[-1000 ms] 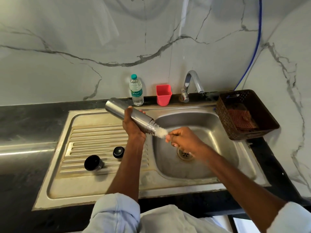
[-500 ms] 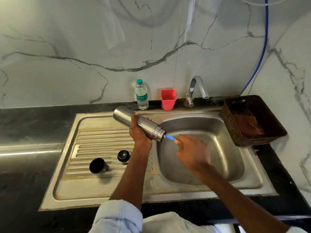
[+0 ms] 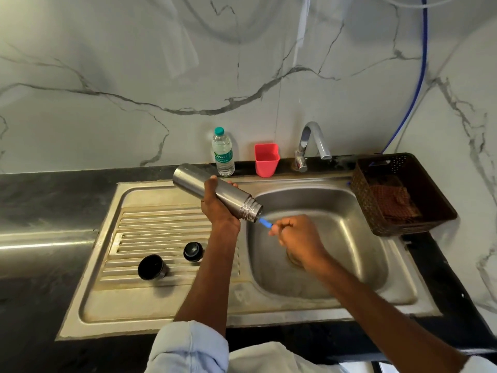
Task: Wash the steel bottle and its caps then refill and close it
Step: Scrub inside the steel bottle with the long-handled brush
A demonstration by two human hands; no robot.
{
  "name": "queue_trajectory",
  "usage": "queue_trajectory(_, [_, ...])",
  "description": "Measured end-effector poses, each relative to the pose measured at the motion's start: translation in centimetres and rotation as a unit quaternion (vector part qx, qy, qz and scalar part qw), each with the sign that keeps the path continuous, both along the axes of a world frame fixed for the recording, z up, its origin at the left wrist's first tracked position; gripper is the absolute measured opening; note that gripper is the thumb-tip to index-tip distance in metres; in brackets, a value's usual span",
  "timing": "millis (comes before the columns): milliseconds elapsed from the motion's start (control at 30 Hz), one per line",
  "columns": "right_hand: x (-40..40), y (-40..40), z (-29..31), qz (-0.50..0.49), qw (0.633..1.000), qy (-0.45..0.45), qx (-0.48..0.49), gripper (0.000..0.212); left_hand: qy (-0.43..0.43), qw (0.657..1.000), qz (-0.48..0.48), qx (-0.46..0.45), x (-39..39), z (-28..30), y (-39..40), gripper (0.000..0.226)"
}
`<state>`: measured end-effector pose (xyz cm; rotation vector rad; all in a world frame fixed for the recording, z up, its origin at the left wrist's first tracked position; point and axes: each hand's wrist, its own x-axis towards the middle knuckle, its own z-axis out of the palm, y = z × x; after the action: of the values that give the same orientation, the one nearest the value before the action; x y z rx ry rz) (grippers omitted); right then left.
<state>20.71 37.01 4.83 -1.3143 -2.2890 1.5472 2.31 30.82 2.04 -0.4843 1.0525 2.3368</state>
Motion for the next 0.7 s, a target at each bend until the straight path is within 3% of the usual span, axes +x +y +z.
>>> queue_trajectory(33, [0.2, 0.6, 0.5, -0.016, 0.973, 0.012, -0.229, 0.016, 0.018, 1.0, -0.018, 0.001, -0.1, 0.0, -0.3, 0.051])
queue_trajectory(67, [0.7, 1.1, 0.9, -0.026, 0.937, 0.014, -0.349, 0.018, 0.029, 0.999, -0.033, 0.005, -0.3, -0.1, -0.5, 0.045])
queue_trajectory(100, [1.0, 1.6, 0.9, -0.008, 0.93, 0.024, -0.366, 0.02, 0.032, 0.999, -0.041, 0.01, -0.4, -0.2, -0.7, 0.042])
queue_trajectory(133, [1.2, 1.7, 0.8, 0.016, 0.954, 0.034, -0.298, 0.021, 0.029, 0.999, -0.039, 0.009, -0.5, -0.4, -0.8, 0.042])
queue_trajectory(167, [1.2, 1.4, 0.7, 0.051, 0.987, 0.034, -0.151, 0.018, 0.023, 0.999, -0.033, 0.005, -0.3, -0.5, -0.8, 0.045])
queue_trajectory(200, [1.0, 1.1, 0.5, 0.077, 0.996, -0.003, 0.055, 0.015, 0.014, 1.0, -0.026, -0.002, 0.0, -0.6, -0.6, 0.049])
queue_trajectory(233, [0.6, 0.8, 0.5, 0.117, 0.964, -0.063, 0.232, 0.011, 0.004, 1.0, -0.02, -0.004, 0.4, -0.8, -0.4, 0.054])
queue_trajectory(267, [0.1, 0.4, 0.5, 0.14, 0.922, -0.116, 0.342, 0.009, -0.004, 1.0, -0.013, -0.002, 0.8, -1.1, -0.2, 0.057])
queue_trajectory(300, [-0.3, 0.0, 0.3, 0.136, 0.905, -0.126, 0.382, 0.009, -0.011, 1.0, -0.007, 0.004, 1.0, -1.2, -0.1, 0.059])
queue_trajectory(333, [-0.5, -0.1, 0.0, 0.13, 0.92, -0.116, 0.352, 0.009, -0.013, 1.0, -0.005, 0.006, 1.0, -1.5, -0.3, 0.06])
queue_trajectory(400, [0.0, 0.6, -0.5, 0.092, 0.988, -0.042, 0.117, 0.02, 0.004, 1.0, -0.013, -0.007, 0.6, -1.7, -0.7, 0.057])
queue_trajectory(433, [0.5, 1.1, -0.7, 0.062, 0.997, -0.012, -0.051, 0.025, 0.018, 1.0, -0.022, -0.014, 0.3, -1.6, -1.0, 0.053])
queue_trajectory(467, [1.4, 1.7, -0.7, 0.051, 0.982, -0.012, -0.184, 0.028, 0.026, 0.999, -0.028, -0.018, -0.1, -1.6, -1.2, 0.05])
queue_trajectory(500, [2.4, 2.3, -0.6, 0.058, 0.965, -0.018, -0.254, 0.029, 0.026, 0.999, -0.027, -0.02, -0.6, -1.4, -1.3, 0.048])
queue_trajectory(567, [4.2, 3.7, -0.5, 0.104, 0.959, -0.038, -0.261, 0.031, 0.011, 0.999, 0.006, -0.039, -1.7, -1.1, -1.7, 0.051])
queue_trajectory(700, [6.8, 4.9, -0.1, 0.136, 0.98, -0.018, -0.145, 0.031, -0.008, 0.992, 0.094, -0.082, -3.9, -1.7, -2.2, 0.066])
